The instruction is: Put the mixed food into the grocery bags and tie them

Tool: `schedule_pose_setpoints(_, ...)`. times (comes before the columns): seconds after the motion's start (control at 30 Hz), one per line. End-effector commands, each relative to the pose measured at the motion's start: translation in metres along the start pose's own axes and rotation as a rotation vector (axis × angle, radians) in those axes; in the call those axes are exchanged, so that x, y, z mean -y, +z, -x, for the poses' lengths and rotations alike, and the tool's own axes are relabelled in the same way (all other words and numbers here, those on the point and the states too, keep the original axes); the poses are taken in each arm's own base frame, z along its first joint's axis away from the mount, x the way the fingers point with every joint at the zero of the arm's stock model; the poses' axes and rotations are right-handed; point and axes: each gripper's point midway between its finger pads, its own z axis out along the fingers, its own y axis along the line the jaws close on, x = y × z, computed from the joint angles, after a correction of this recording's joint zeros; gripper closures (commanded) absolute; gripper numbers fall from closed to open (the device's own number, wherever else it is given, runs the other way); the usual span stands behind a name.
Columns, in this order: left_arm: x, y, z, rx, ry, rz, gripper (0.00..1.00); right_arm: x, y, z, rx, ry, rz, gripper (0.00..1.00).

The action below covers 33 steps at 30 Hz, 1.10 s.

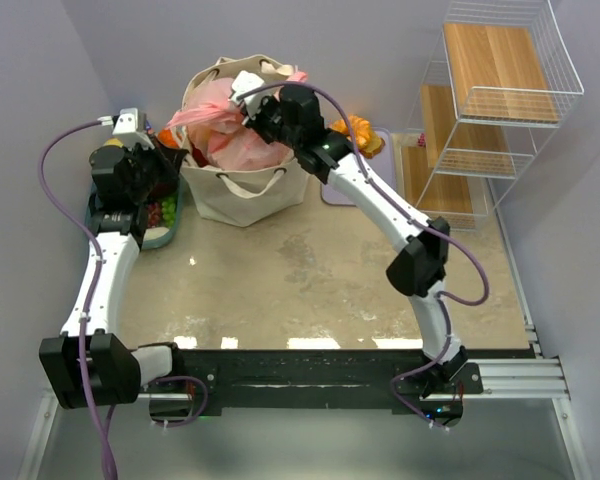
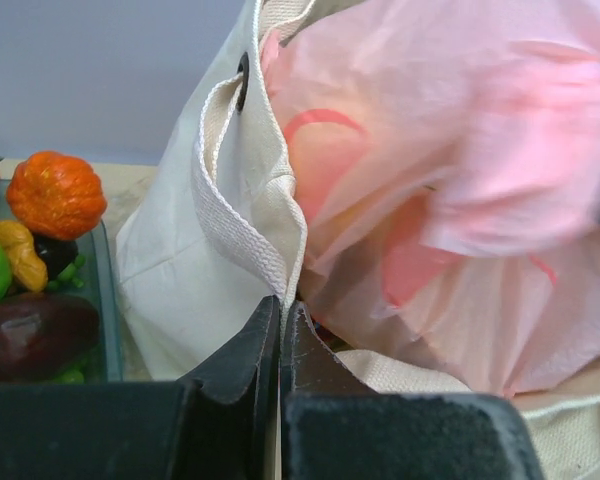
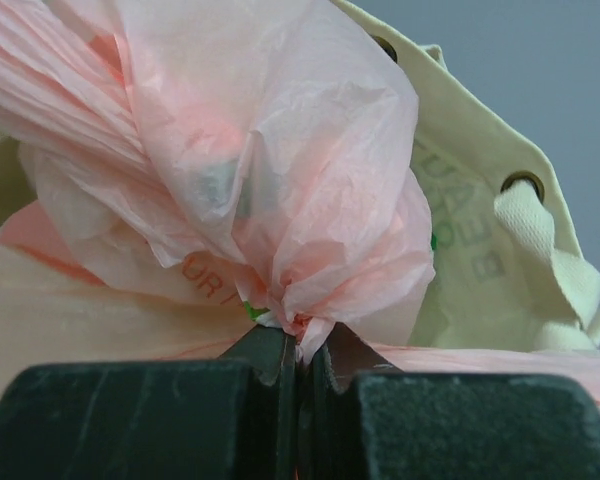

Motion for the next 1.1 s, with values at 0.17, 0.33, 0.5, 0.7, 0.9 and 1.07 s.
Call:
schedule_pose_setpoints(0.17,0.057,-0.015,0.058,0.188,0.091,-0.276,1.0,-0.045,0.054,-0.123,-0.301,-0.112,-0.006,1.0)
schedule_pose_setpoints(0.33,0.054,-0.012,0.057,0.185,0.076,-0.267,1.0,-0.04,0.051,-0.128,-0.32,-0.107,-0.044,1.0)
schedule_pose_setpoints(0.5,0.037,-0.006,0.05,0.156,0.063,-0.19,0.93,-0.019,0.028,-0.057,-0.186,-0.05,-0.064,0.84)
schedule_pose_setpoints(0.7,0.026,-0.011,0.054,0.165,0.103,-0.114,0.36,-0.007,-0.021,0.036,0.014,0.059,0.0,0.17)
schedule_pose_setpoints(0.9,0.013,-0.026,0.063,0.195,0.148,-0.001,0.12,0.011,-0.082,0.097,0.132,0.177,-0.001,0.01)
schedule_pose_setpoints(1.07,0.012,-0.039,0.07,0.205,0.184,0.037,0.04,0.057,-0.129,0.068,0.079,0.475,-0.095,0.01)
